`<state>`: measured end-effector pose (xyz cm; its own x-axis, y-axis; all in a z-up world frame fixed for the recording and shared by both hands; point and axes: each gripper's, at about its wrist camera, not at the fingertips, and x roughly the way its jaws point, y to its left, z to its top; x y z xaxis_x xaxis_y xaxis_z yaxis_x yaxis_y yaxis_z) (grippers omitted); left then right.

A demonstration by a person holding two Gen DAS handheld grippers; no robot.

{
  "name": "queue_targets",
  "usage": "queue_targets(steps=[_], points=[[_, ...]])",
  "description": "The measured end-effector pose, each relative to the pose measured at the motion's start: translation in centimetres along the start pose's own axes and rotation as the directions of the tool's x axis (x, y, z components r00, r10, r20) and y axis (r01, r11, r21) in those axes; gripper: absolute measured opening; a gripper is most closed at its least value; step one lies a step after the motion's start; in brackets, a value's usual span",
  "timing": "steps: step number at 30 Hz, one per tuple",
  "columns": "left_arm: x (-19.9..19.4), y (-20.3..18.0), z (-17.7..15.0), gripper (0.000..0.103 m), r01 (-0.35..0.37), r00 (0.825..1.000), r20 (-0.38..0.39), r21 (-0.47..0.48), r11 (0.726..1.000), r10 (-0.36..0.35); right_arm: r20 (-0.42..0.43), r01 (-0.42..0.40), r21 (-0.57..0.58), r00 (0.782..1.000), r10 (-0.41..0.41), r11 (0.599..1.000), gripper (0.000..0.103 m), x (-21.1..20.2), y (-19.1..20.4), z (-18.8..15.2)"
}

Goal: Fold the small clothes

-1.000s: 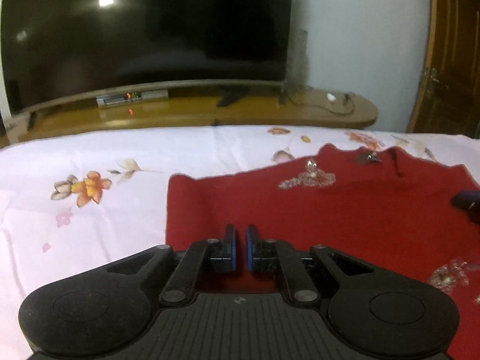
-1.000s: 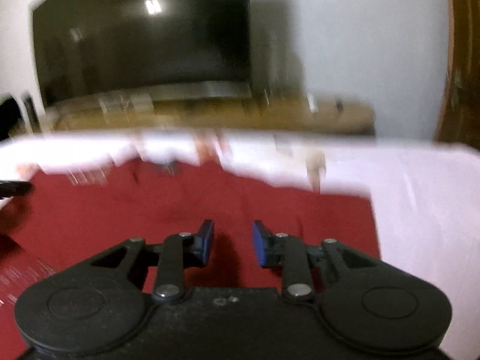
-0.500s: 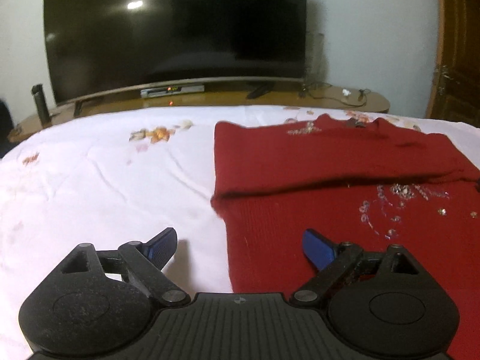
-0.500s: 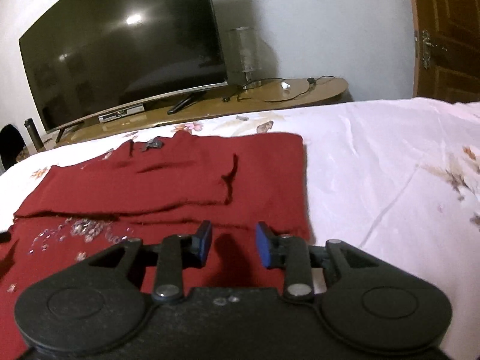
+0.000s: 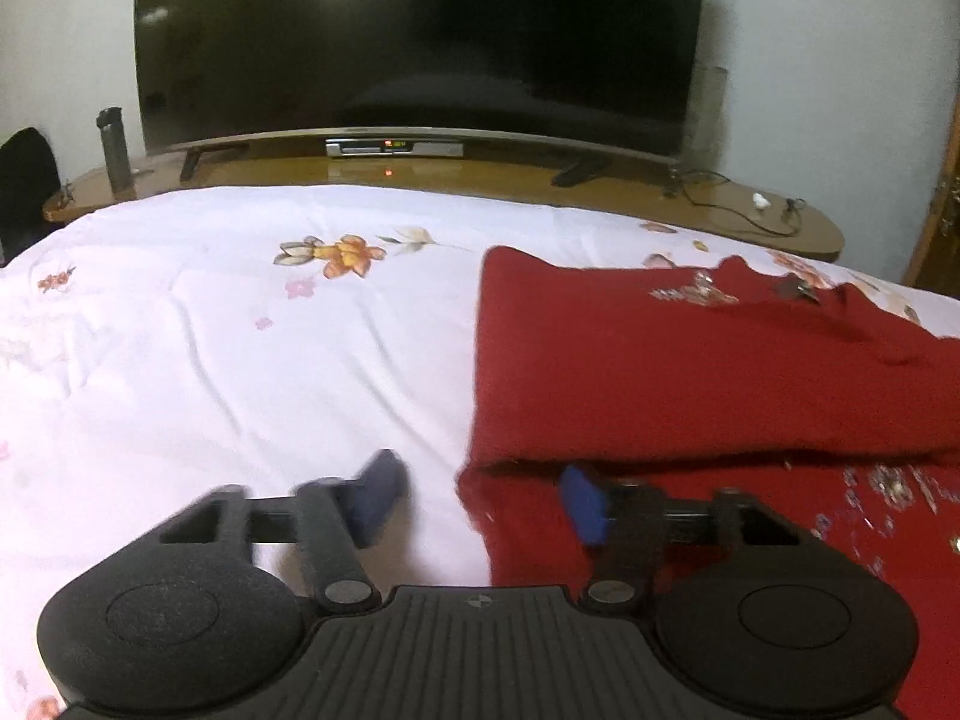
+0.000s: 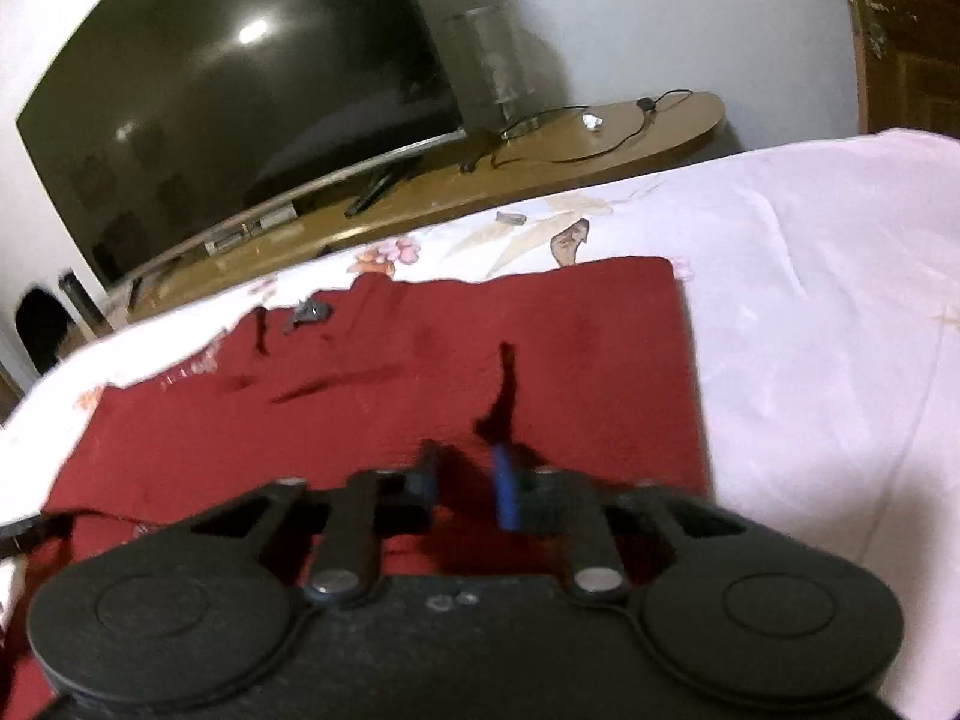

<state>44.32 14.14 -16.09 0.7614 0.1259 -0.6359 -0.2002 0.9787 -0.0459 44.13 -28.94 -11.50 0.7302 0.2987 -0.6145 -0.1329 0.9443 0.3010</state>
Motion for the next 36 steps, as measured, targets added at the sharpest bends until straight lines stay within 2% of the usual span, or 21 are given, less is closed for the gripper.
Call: queue_targets(steps=[1, 2, 4, 6, 8, 12, 15, 18, 21, 23, 26, 28, 30, 31, 32, 33, 34, 35, 36], points=[[0.0, 0.2, 0.2, 0.035, 0.003, 1.000, -0.006, -0.024, 1.000, -0.003, 0.008, 0.007, -0.010, 1.000, -0.007, 1.000, 0.007, -0.3, 0.0, -0.1], [0.1, 0.4, 0.2, 0.035, 0.006, 1.000, -0.011, -0.039, 0.999, -0.006, 0.021, 0.016, -0.012, 1.000, -0.016, 1.000, 0.006, -1.0, -0.1, -0.1], [0.3, 0.0, -0.1, 0.035, -0.004, 1.000, -0.001, -0.007, 1.000, 0.004, 0.047, 0.024, -0.006, 0.999, -0.024, 1.000, 0.006, -2.1, -0.5, -0.4], [0.3, -0.2, -0.1, 0.035, -0.014, 1.000, 0.002, 0.005, 1.000, 0.014, 0.004, 0.040, -0.028, 0.999, -0.040, 0.999, 0.006, -1.1, -0.8, -0.9], [-0.3, 0.0, 0.1, 0.035, -0.013, 1.000, 0.001, -0.012, 1.000, 0.013, 0.005, 0.037, -0.061, 0.999, -0.037, 0.997, 0.008, -1.1, -0.6, -0.7], [-3.4, 0.0, -0.1, 0.035, -0.001, 0.991, 0.132, -0.048, 0.999, 0.007, -0.033, -0.006, -0.096, 0.999, 0.003, 0.995, 0.008, -1.9, -0.6, -0.2], [-3.3, -1.7, 0.5, 0.035, 0.016, 0.983, 0.182, -0.015, 1.000, -0.013, -0.033, -0.010, -0.100, 0.999, 0.007, 0.995, 0.007, -1.6, -0.9, -0.4], [-2.2, -2.7, 1.0, 0.035, -0.021, 0.987, 0.158, -0.003, 1.000, 0.022, -0.005, -0.020, -0.076, 1.000, 0.019, 0.997, 0.006, -1.8, -1.0, -0.5], [-1.2, -1.5, 0.1, 0.035, -0.085, 0.993, 0.075, -0.037, 0.996, 0.088, 0.019, -0.034, -0.075, 0.999, 0.035, 0.997, 0.006, -3.0, -1.0, -0.8], [-1.4, 0.1, -0.8, 0.035, -0.089, 0.995, 0.036, -0.077, 0.993, 0.092, -0.018, -0.026, -0.084, 1.000, 0.025, 0.996, 0.006, -2.7, -1.1, -0.9], [-2.9, 1.3, -1.2, 0.035, -0.085, 0.992, 0.080, -0.136, 0.987, 0.097, 0.038, -0.013, -0.095, 0.999, 0.017, 0.995, 0.018, -4.0, -1.4, -0.6], [-3.4, 0.2, -0.4, 0.035, -0.053, 0.987, 0.145, -0.112, 0.992, 0.069, 0.081, -0.034, -0.085, 0.996, 0.041, 0.996, 0.018, -5.0, -1.5, -0.1], [-2.8, -1.5, 0.5, 0.035, 0.005, 0.988, 0.156, -0.075, 0.997, 0.007, 0.081, -0.044, -0.100, 0.995, 0.052, 0.994, 0.018, -4.8, -1.0, 0.0], [-2.0, -2.5, 0.8, 0.035, 0.026, 0.990, 0.138, -0.044, 0.999, -0.020, 0.054, -0.041, -0.127, 0.997, 0.048, 0.991, 0.018, -3.9, -0.4, -0.1], [-0.6, -3.3, 0.8, 0.038, 0.049, 0.995, 0.084, -0.005, 0.999, -0.049, 0.019, -0.033, -0.146, 0.999, 0.037, 0.989, 0.018, -3.0, 0.0, -0.4], [1.1, -3.8, 0.7, 0.043, 0.066, 0.998, -0.013, 0.027, 0.997, -0.066, -0.021, -0.015, -0.170, 1.000, 0.011, 0.985, 0.018, -1.9, 0.4, -0.9], [1.3, -4.1, 0.5, 0.044, 0.052, 0.999, 0.009, 0.052, 0.997, -0.053, -0.005, 0.011, -0.207, 1.000, -0.012, 0.978, 0.018, -1.7, 0.8, -1.2], [1.3, -4.3, 0.9, 0.044, 0.048, 0.999, -0.007, 0.061, 0.997, -0.047, -0.009, 0.022, -0.219, 1.000, -0.025, 0.975, 0.019, -1.8, 1.2, -0.9], [0.9, -4.4, 1.2, 0.044, 0.051, 0.999, 0.001, 0.068, 0.996, -0.051, -0.005, 0.012, -0.202, 1.000, -0.014, 0.979, 0.018, -2.2, 1.3, -0.5]])
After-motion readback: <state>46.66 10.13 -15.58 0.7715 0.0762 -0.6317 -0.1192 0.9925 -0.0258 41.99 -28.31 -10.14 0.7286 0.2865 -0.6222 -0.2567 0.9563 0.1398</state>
